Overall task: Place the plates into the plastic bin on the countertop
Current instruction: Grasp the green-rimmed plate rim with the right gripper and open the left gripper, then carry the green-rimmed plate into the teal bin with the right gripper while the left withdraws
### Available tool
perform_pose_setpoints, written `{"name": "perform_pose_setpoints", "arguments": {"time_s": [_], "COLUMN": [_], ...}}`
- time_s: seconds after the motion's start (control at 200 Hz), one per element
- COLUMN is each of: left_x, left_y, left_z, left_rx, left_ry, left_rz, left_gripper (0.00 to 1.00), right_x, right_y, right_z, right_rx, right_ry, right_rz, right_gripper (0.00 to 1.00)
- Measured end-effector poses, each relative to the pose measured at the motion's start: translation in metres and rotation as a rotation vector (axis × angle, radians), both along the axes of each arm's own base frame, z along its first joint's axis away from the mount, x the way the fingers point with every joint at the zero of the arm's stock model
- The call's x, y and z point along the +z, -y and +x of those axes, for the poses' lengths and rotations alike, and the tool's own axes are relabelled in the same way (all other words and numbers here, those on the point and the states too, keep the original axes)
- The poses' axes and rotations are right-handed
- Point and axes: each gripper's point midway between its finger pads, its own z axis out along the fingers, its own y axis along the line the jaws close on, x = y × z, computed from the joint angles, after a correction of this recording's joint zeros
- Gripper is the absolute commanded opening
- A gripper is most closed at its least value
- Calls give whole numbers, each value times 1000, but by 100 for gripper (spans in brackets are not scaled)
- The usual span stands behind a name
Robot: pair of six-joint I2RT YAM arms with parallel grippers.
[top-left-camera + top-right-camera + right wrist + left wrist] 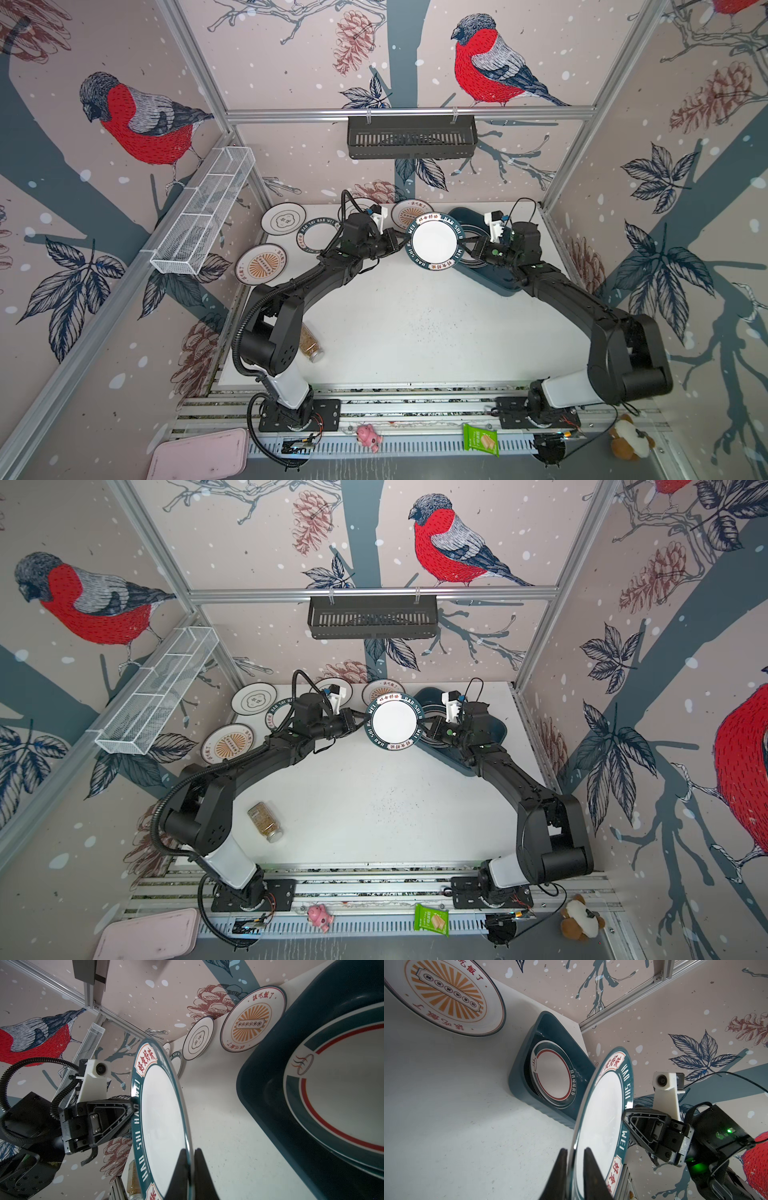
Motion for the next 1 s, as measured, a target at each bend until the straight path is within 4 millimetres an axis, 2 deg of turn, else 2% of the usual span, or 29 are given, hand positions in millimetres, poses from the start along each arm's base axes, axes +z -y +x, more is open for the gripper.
{"name": "perform_pose_setpoints", "arguments": {"time_s": [0.055, 0.235, 0.4, 0.495, 0.635, 0.801, 1.001], "left_x": [2, 10, 16, 5, -9, -13, -2], "left_y": [0, -4, -13, -16, -19, -25, -32], "left_z": [1, 3, 2, 1, -3, -7, -10], "left_rx": [0, 27, 66, 81, 85, 109, 139], "left_ry": [4, 46, 83, 64, 36, 23, 46], "left_rz": [-3, 17, 39, 54, 68, 75, 78], "left_gripper": [63, 96, 96, 96, 96, 96, 96], "right_x": [-4, -11, -14, -20, -45, -59, -71], "right_y": [3, 23, 46, 72, 104, 113, 121], "right_z": [1, 11, 20, 28, 37, 56, 75], "right_rx": [-9, -85, -159, -242, -375, -436, -497], "right_ry": [-12, -47, -72, -95, -182, -218, -236], "right_rz": [-6, -9, -2, 4, 35, 65, 62], "right_gripper": [3, 2, 1, 2, 1, 1, 1]}}
